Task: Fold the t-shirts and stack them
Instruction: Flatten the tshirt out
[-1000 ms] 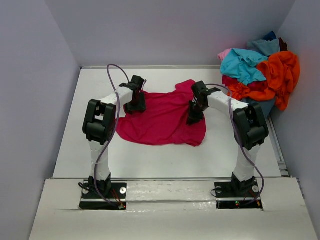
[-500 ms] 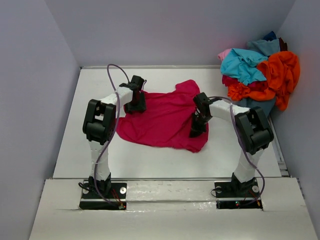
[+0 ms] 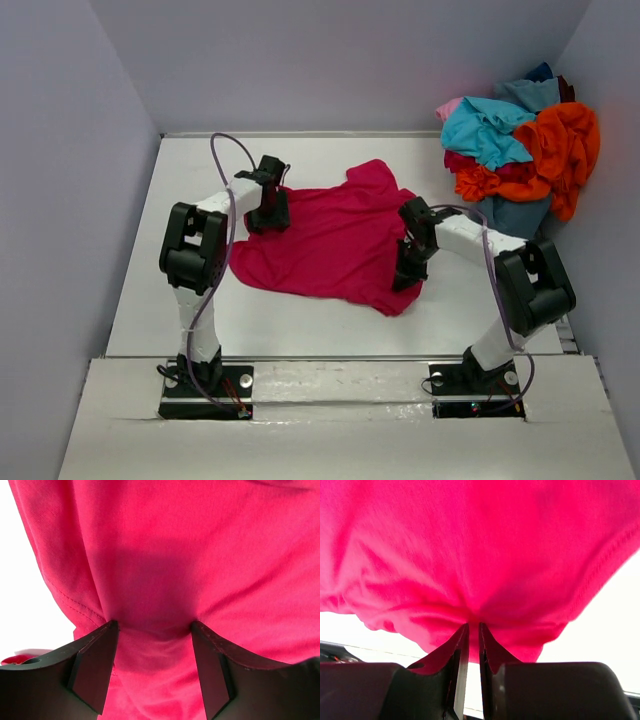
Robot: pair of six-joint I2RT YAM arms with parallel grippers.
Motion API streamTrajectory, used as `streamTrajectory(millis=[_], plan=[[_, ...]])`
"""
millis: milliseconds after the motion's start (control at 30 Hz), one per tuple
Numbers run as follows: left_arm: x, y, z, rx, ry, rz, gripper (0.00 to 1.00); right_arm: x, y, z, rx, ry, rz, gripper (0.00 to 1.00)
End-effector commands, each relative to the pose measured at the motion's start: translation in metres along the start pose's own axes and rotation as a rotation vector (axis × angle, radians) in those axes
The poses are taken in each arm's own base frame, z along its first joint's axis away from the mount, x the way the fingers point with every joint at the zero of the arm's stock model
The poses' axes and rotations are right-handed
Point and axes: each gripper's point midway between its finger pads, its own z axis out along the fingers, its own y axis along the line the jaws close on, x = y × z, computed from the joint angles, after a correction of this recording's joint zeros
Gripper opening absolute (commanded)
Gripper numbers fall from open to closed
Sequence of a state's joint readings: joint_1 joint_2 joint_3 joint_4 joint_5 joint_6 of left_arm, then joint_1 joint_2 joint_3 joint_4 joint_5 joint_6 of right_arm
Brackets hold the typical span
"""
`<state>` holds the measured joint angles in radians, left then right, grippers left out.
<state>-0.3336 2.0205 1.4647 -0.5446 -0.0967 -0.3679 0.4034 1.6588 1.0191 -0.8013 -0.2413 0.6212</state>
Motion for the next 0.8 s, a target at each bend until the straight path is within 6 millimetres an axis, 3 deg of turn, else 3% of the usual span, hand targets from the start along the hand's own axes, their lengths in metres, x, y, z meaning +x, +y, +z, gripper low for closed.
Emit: streamTrajectory(millis=[0,200,400,467,600,667,733,767], plan=[[0.007,0.002,-0.028,0.03,-0.002,-0.006,0.71,0.018,-0.008,-0.011,0.018,0.014,-0.001,0.19],[0.023,0.003,-0.042,0.051,0.012,-0.007,0.71,0.034,-0.013,-0.019,0.027,0.032,-0.027,0.19],[0.038,-0.002,-0.058,0.065,0.005,0.009,0.71,0.03,-0.012,-0.037,0.03,-0.016,-0.042,0.19],[0.032,-0.002,-0.061,0.059,-0.012,0.009,0.71,0.015,-0.003,-0.045,0.028,-0.064,-0.057,0.19],[-0.006,-0.006,-0.074,0.03,-0.096,0.014,0.72,-0.026,0.017,-0.061,0.03,-0.191,-0.088,0.21],[-0.015,-0.011,-0.069,0.024,-0.098,0.022,0.72,-0.043,0.027,-0.061,0.027,-0.215,-0.102,0.23],[-0.028,-0.016,-0.064,0.037,-0.101,0.019,0.72,-0.068,0.049,-0.074,-0.01,-0.278,-0.129,0.25],[-0.035,-0.015,-0.062,0.037,-0.104,0.01,0.72,-0.077,0.053,-0.068,0.004,-0.272,-0.132,0.28]])
